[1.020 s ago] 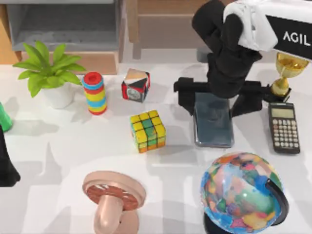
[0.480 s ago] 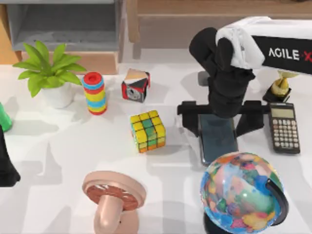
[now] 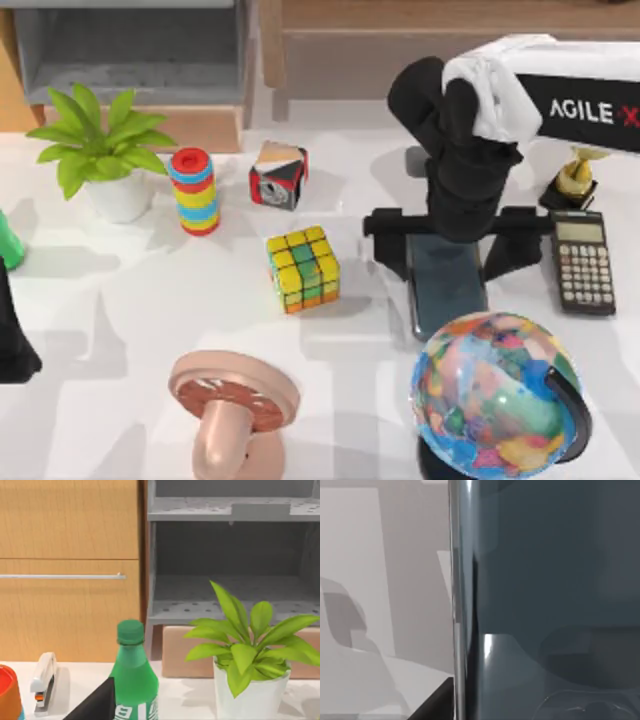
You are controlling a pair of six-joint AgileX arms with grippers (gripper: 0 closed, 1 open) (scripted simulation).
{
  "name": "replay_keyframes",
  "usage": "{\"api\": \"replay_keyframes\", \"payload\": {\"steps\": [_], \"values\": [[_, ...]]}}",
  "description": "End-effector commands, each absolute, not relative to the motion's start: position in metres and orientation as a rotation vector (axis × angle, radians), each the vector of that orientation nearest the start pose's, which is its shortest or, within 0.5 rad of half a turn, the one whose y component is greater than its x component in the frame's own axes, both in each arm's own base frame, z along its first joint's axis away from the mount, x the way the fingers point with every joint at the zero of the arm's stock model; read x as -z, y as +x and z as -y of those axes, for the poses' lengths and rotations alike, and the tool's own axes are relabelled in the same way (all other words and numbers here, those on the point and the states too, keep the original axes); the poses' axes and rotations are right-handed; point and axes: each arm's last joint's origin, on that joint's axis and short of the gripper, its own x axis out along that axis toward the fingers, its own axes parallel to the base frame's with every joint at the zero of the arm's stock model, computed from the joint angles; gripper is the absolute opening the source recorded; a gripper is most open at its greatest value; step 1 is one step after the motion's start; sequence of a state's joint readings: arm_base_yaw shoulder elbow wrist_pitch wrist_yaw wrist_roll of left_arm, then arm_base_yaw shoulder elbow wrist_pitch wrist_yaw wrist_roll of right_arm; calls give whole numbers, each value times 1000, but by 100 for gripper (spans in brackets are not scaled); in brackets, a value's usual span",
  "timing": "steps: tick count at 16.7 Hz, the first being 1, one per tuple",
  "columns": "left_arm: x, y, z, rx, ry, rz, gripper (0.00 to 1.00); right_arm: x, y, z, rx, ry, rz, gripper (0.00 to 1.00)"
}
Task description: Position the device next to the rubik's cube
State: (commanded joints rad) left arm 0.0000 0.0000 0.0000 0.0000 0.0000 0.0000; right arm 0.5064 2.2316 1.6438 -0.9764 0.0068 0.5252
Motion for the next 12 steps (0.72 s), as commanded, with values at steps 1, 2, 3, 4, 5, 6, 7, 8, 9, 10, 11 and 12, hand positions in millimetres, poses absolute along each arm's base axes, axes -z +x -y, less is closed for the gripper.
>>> {"api": "replay_keyframes", "payload": {"steps": [1, 2, 3, 4, 5, 6, 7, 8, 9, 10, 11, 12], "values": [[-160, 106, 1, 0, 0, 0, 100, -123, 370, -210, 7, 7, -1563, 60], [-160, 106, 1, 0, 0, 0, 100, -123, 370, -210, 7, 7, -1563, 68], [-160, 106, 1, 0, 0, 0, 100, -123, 370, -210, 7, 7, -1563, 75], [-160, 106, 1, 0, 0, 0, 100, -123, 370, -210, 7, 7, -1563, 83], [-160, 106, 1, 0, 0, 0, 100, -123, 370, -210, 7, 7, -1563, 90], [-160, 106, 1, 0, 0, 0, 100, -123, 370, -210, 7, 7, -1563, 98], [-160, 106, 1, 0, 0, 0, 100, -123, 370, -210, 7, 7, -1563, 100], [-160, 106, 1, 0, 0, 0, 100, -123, 370, -210, 7, 7, -1563, 100], [-160, 106, 1, 0, 0, 0, 100, -123, 370, -210, 7, 7, -1563, 100], [-160, 106, 1, 0, 0, 0, 100, -123, 370, -210, 7, 7, -1563, 100], [-160, 106, 1, 0, 0, 0, 100, -123, 370, -210, 7, 7, -1563, 100], [-160, 106, 1, 0, 0, 0, 100, -123, 370, -210, 7, 7, -1563, 100]]}}
